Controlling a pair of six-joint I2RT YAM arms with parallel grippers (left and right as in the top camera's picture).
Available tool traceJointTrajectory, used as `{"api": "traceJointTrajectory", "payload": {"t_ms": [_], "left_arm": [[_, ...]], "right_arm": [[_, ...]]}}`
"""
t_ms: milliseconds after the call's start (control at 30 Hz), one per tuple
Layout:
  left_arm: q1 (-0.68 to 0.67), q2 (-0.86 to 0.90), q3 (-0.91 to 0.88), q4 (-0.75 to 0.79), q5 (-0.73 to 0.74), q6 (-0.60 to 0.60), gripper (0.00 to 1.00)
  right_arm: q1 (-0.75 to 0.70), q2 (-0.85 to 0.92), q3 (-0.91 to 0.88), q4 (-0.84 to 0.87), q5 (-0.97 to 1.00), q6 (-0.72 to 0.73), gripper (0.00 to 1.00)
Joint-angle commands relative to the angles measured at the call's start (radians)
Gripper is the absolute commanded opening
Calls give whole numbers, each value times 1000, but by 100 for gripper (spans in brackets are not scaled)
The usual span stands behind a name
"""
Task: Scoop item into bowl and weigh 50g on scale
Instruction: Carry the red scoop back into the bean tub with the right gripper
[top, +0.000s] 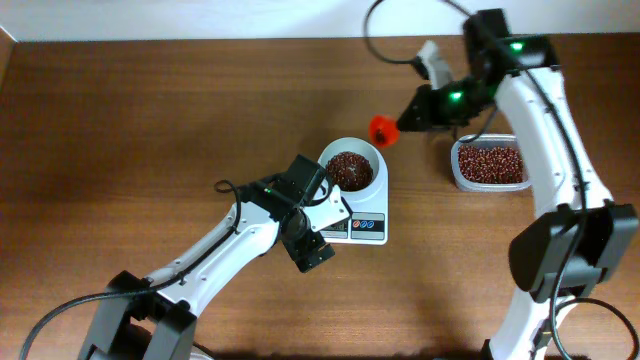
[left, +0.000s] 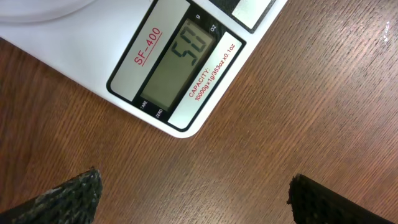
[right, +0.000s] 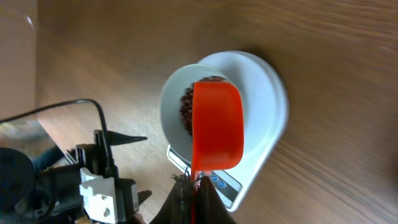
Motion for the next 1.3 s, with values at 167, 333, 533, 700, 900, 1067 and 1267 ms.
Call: {"api": "traceJointTrajectory", "payload": {"t_ms": [167,333,533,700,900,1067,1267], "left_arm": [[2,-12,-3,2,11,16,99],[2,-12,-3,2,11,16,99],[2,-11,-3,2,11,16,99],[2,-12,-3,2,11,16,99],[2,-12,-3,2,11,16,99],[2,-12,-3,2,11,16,99],[2,-12,-3,2,11,16,99]], "right_arm": [[-257,-42,21,-73,7,-4,4],[-354,-42,20,-134,198,-3,4],[-368,-33,18,-142,435,76,4],[-367,-20,18,-138,444,77,4],[-361,-14,-48,-84,444,95,4],[-312,-14,-134,-6,439,95,4],[-297,-14,-143,5,440,95,6]]}}
